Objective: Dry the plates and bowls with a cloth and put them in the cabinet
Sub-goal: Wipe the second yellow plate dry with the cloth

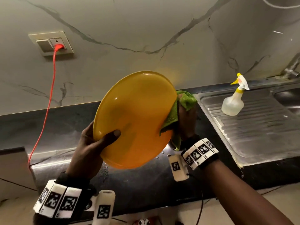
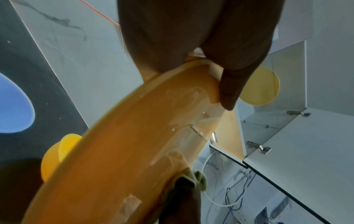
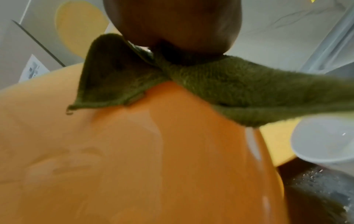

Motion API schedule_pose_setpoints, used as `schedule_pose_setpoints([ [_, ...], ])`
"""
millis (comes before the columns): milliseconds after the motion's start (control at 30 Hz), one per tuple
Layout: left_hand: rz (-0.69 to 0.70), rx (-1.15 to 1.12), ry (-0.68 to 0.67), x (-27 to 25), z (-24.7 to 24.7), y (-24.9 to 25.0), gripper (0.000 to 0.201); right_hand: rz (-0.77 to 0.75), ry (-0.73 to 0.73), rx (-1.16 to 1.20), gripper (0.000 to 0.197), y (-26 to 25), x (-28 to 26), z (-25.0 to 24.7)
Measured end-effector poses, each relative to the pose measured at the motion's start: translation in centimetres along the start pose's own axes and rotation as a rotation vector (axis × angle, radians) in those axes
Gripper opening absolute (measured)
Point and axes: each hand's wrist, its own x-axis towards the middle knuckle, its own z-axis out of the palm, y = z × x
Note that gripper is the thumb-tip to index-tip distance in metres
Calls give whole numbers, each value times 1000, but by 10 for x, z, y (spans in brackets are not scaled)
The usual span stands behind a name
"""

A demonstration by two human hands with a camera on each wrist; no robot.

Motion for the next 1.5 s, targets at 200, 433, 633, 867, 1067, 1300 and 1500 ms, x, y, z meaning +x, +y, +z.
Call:
schedule_pose_setpoints([
  [200,18,9,-49,9,17,-5,50,105,-203,244,31,-44,-50,22],
  [433,25,104,80,13,27,-8,76,-157,-554,-126,92,-52,-113,53],
  [633,94,128,45,10,23,-12,55,-215,-578,-127,59,-22,-60,76],
  [867,90,142,-25,0,15,-2,53,169,-227,16,68,2,-35,52],
  [1067,77,75,97,1,11,-21,59,128,-260,2,72,-1,-113,52],
  [1300,93,177,156,11,16,-21,64,-361,-485,-14,54,-59,-118,68],
  [1500,90,214,150,5,16,-24,69,-675,-467,-123,39,-70,-37,84],
])
